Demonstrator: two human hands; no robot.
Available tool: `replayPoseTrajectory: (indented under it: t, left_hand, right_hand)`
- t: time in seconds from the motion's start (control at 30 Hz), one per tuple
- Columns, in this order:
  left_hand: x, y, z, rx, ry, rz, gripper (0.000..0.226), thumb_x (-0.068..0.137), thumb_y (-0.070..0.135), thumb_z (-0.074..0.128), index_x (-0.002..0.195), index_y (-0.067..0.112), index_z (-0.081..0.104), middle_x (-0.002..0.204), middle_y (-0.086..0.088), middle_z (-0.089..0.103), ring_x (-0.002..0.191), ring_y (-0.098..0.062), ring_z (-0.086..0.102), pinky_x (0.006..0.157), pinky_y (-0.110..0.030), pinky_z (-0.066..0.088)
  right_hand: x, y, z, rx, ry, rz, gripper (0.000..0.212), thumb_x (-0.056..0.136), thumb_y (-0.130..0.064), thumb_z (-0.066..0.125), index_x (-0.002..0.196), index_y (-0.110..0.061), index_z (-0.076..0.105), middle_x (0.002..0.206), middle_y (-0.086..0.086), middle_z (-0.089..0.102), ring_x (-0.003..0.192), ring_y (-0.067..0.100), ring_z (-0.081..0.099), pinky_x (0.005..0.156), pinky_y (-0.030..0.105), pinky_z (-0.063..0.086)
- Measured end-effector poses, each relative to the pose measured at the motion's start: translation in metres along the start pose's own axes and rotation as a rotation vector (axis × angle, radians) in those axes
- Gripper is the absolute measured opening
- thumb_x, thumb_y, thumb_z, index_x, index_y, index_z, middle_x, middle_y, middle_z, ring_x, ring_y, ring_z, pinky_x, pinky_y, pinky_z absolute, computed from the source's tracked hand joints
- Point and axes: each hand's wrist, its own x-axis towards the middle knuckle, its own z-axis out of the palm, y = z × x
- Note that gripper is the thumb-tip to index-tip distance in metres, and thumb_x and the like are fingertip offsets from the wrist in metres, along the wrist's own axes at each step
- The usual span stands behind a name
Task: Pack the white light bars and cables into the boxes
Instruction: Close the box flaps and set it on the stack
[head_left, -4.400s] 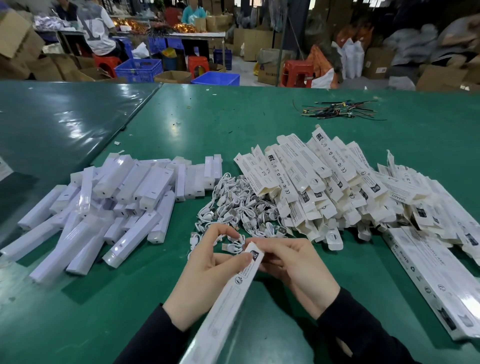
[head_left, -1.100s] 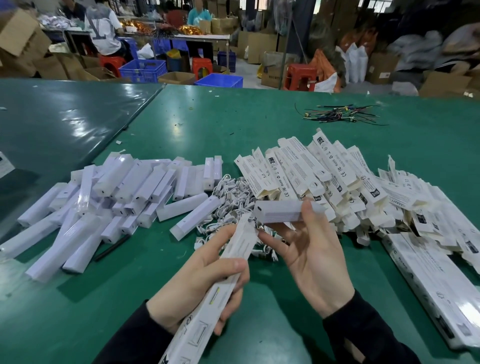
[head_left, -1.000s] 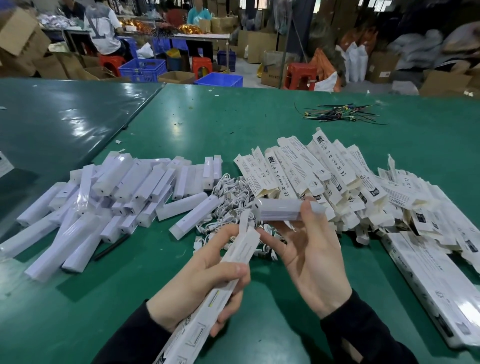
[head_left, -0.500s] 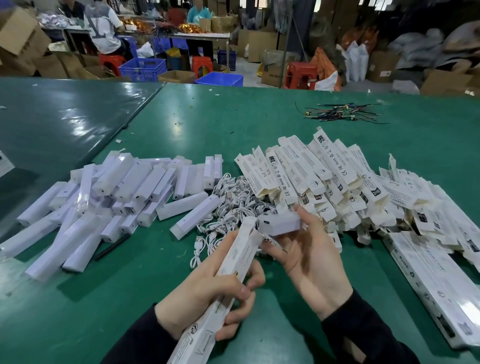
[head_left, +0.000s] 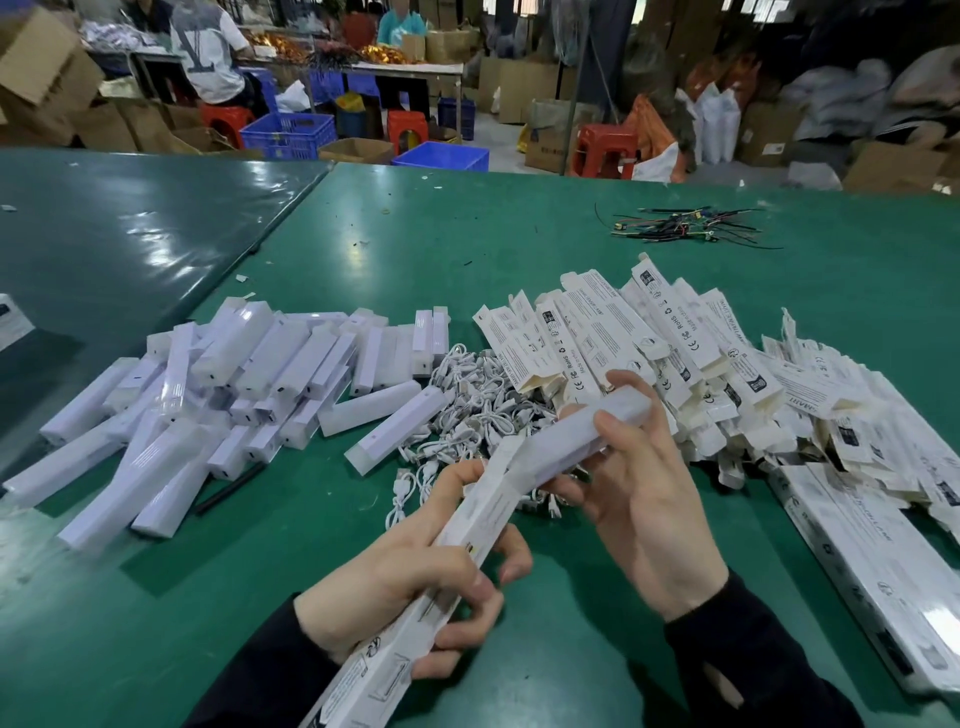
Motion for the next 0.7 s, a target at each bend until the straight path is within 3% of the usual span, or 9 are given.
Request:
replayPoseTrajectory:
  t: [0.23,0.33,0.4,0.43,0.5,0.6,0.63,0.7]
  left_hand:
    - [-0.003,-0.001,0.008,0.079,-0.021,-0.149,0.043,0.076,0.002,0.052,0.111,0.023,0.039,0.087,-0.014,0.037,0.045,-0.007,0.051,0.041,-0.017,0.043]
    - [-0.001,-0.001,0.015,-0.006,-0.021,-0.112,0.050,0.078,0.010,0.064,0.116,0.018,0.034,0.085,-0.015,0.042,0.041,-0.012,0.048,0.036,-0.018,0.040]
    - [0.003,0.007,0.019,-0.111,0.016,-0.140,0.060,0.081,0.027,0.073,0.120,0.014,0.030,0.075,-0.013,0.051,0.035,-0.017,0.044,0.031,-0.019,0.038]
    - [0.005,0.011,0.021,-0.114,0.047,-0.171,0.054,0.088,0.041,0.066,0.114,0.008,0.031,0.066,-0.011,0.055,0.031,-0.017,0.044,0.029,-0.019,0.039]
    - [0.010,0.022,0.026,-0.068,0.091,-0.225,0.048,0.097,0.046,0.029,0.100,-0.001,0.038,0.056,-0.016,0.050,0.025,-0.016,0.045,0.027,-0.017,0.038]
    - [0.016,0.021,0.025,0.163,0.153,-0.015,0.033,0.103,0.005,0.020,0.126,-0.007,0.040,0.067,-0.019,0.037,0.019,-0.016,0.041,0.023,-0.013,0.030]
    - [0.018,0.017,0.022,0.207,0.128,0.009,0.031,0.101,-0.005,0.021,0.124,-0.009,0.042,0.068,-0.017,0.038,0.019,-0.012,0.041,0.026,-0.011,0.031]
    - [0.017,0.017,0.020,0.026,0.040,-0.005,0.018,0.089,-0.015,0.041,0.106,-0.013,0.049,0.067,-0.015,0.043,0.021,-0.008,0.043,0.034,-0.007,0.032]
  right_hand:
    - [0.001,-0.008,-0.008,-0.282,-0.076,0.128,0.023,0.083,-0.023,0.059,0.099,-0.039,0.060,0.091,0.005,0.060,0.075,0.011,0.061,0.057,0.025,0.052]
    - [-0.001,-0.004,-0.010,-0.335,-0.129,0.181,0.026,0.082,-0.027,0.064,0.107,-0.034,0.060,0.087,0.000,0.059,0.076,0.011,0.061,0.063,0.025,0.052]
    - [-0.002,0.000,-0.007,-0.343,-0.171,0.219,0.025,0.088,-0.036,0.061,0.112,-0.029,0.064,0.090,-0.003,0.065,0.082,0.009,0.062,0.068,0.022,0.051]
    - [-0.003,0.002,-0.006,-0.404,-0.179,0.224,0.026,0.094,-0.038,0.056,0.114,-0.027,0.067,0.094,-0.005,0.068,0.086,0.007,0.062,0.071,0.019,0.049]
    - [-0.004,0.009,-0.003,-0.514,-0.171,0.213,0.027,0.099,-0.029,0.049,0.116,-0.022,0.068,0.094,-0.010,0.071,0.084,0.001,0.062,0.072,0.015,0.047]
    - [-0.006,0.019,-0.001,-0.508,-0.075,0.179,0.016,0.089,-0.024,0.062,0.103,-0.017,0.065,0.085,-0.005,0.070,0.072,0.005,0.064,0.065,0.018,0.051]
    - [-0.006,0.020,0.001,-0.506,-0.052,0.160,0.018,0.085,-0.029,0.063,0.096,-0.016,0.065,0.083,-0.003,0.070,0.071,0.006,0.063,0.064,0.019,0.051]
    - [-0.007,0.020,0.003,-0.505,-0.053,0.145,0.025,0.081,-0.038,0.058,0.089,-0.016,0.068,0.078,-0.004,0.069,0.068,0.005,0.062,0.060,0.017,0.050]
